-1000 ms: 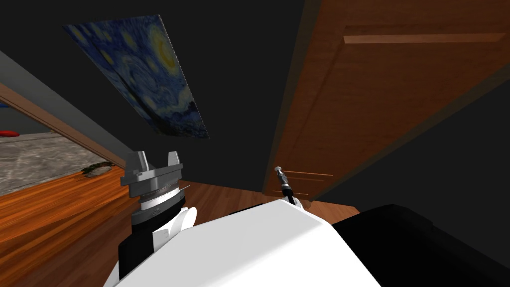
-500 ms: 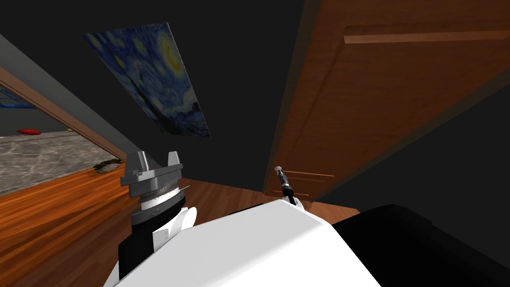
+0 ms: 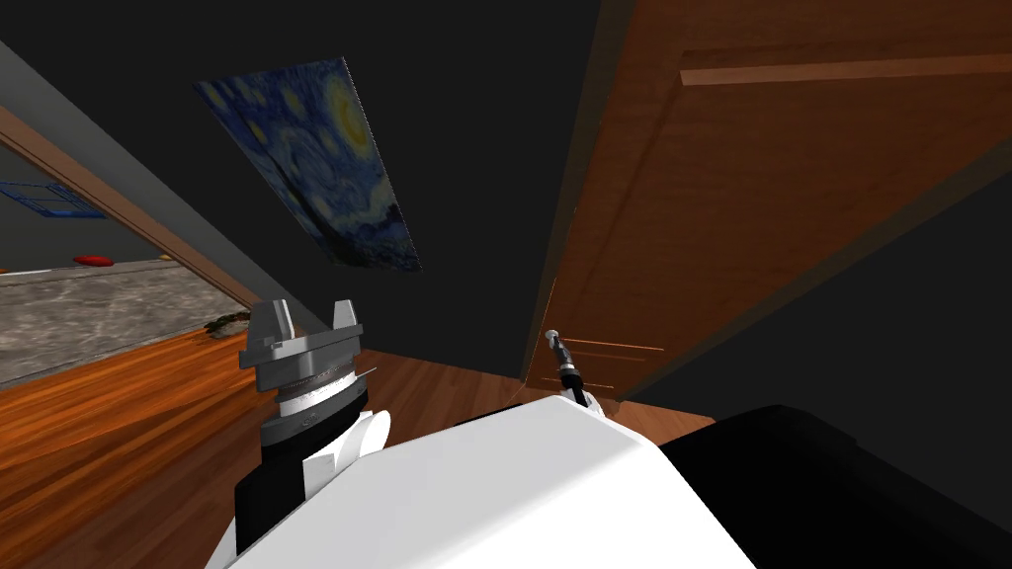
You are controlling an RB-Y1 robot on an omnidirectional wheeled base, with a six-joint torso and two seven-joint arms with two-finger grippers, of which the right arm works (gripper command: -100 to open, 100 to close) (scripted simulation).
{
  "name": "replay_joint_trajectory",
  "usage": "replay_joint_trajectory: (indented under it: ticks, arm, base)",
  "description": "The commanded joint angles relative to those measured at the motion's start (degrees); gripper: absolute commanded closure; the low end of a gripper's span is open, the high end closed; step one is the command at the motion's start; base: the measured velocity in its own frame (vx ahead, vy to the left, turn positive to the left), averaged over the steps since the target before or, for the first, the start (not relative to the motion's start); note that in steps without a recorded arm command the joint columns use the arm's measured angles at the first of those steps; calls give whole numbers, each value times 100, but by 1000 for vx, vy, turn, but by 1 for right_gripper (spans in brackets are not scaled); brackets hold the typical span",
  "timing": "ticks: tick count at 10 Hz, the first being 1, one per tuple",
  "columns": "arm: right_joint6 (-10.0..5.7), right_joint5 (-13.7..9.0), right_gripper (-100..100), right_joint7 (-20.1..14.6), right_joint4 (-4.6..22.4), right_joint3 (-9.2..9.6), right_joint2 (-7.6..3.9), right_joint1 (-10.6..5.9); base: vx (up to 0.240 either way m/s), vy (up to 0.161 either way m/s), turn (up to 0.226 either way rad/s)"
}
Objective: Pull the door open
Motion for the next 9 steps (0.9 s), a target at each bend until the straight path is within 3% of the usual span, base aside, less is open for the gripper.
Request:
replay_joint_trajectory:
  ticks: [1,7,9]
  arm:
    - [0,-117,100,-286,-9,115,23,0]
    - [7,-472,100,-998,-12,292,-52,25]
    - [12,-719,100,-1367,-13,415,-103,43]
  base:
    - [-40,-13,63]
    - [-39,-11,49]
    - [-42,-10,82]
